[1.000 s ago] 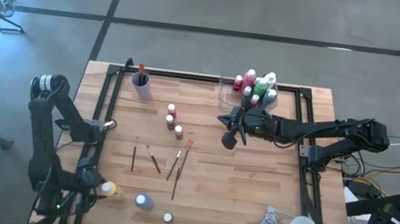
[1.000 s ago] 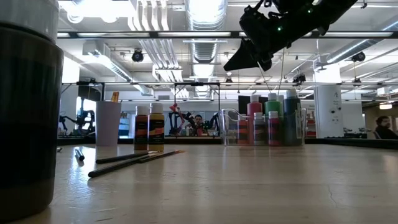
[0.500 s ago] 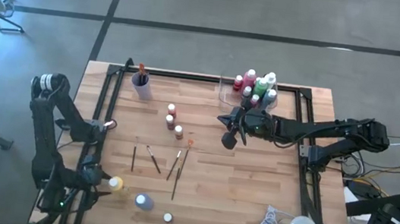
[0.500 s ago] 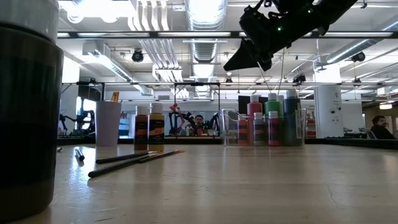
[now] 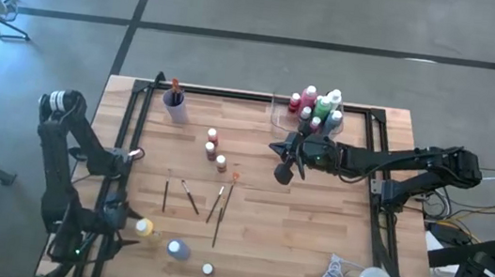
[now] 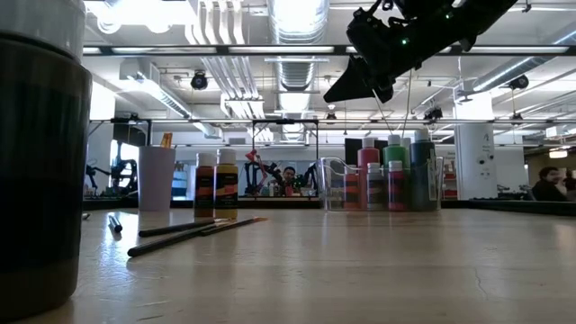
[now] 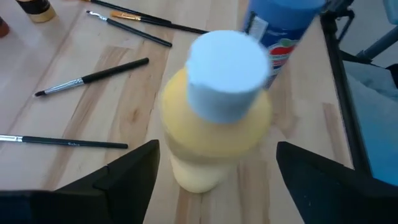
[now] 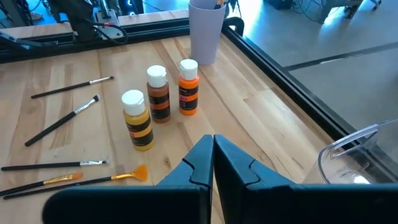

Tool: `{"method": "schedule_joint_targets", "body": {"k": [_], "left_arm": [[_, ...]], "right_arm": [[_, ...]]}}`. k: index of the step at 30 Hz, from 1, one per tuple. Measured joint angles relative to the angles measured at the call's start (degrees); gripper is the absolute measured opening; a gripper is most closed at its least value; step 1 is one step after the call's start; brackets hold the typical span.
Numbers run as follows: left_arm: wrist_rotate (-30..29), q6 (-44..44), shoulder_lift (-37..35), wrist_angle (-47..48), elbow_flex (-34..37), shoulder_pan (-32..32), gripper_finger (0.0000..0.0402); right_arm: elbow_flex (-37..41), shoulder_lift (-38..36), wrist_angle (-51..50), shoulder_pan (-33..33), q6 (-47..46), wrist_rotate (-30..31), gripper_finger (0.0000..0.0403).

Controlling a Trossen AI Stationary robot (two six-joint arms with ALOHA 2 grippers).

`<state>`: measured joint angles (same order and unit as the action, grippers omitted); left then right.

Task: Pick & Place Paint Supplies
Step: Put the yellow paint bottle into the transparent bin

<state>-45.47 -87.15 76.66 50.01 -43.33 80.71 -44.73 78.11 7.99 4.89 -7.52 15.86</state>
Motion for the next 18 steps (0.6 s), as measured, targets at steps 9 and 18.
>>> {"method": "schedule_joint_targets", "body": {"k": [9, 18], "left_arm": [[0.0, 0.6, -0.3, -5.6, 4.6, -3.3, 0.0321], [0.6, 4.8, -0.7, -10.3, 7.7, -7.3, 0.0323]], "right_arm": [[0.0, 0.0, 0.0, 0.0, 0.0, 0.0, 0.0008], [0.0, 0.0, -0.2, 0.0, 0.0, -0.7, 0.0008]]}}
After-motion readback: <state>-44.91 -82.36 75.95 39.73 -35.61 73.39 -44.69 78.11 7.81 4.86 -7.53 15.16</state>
